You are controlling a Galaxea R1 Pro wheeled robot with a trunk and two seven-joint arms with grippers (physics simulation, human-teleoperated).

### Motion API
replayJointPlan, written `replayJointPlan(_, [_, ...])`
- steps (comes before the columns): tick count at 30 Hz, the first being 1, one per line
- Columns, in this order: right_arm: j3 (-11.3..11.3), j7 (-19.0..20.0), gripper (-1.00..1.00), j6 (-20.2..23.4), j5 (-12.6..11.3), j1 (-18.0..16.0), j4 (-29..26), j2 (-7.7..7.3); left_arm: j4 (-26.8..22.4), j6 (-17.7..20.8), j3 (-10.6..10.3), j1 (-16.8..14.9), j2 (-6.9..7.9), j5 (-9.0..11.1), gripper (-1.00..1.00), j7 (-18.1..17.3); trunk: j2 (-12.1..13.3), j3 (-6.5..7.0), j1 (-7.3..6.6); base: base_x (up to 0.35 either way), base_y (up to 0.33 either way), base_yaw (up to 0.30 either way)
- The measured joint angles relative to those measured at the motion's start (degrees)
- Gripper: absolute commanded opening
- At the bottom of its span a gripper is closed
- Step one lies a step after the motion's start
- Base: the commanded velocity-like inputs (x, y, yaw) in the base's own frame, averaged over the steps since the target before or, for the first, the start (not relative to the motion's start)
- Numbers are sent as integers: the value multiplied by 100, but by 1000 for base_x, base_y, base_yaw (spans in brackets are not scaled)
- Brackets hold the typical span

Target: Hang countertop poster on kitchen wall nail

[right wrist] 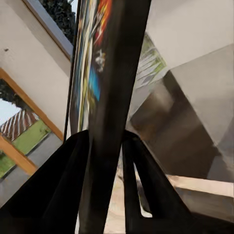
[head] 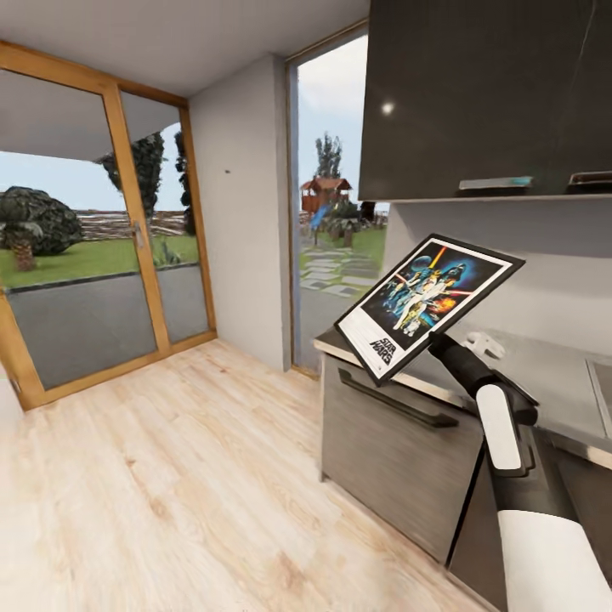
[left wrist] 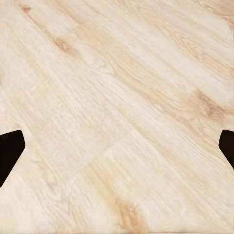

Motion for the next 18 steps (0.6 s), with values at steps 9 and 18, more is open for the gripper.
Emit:
replayJointPlan(9, [11,4,-100,3,-2,7,7,64,0,0,0,0,0,0,100,0,0,59,0,-186,266,214])
replayJointPlan(18, [915,97,-100,-5,1,127,-20,95,3,-9,-2,-1,0,0,100,0,0,81,-2,-72,96,56])
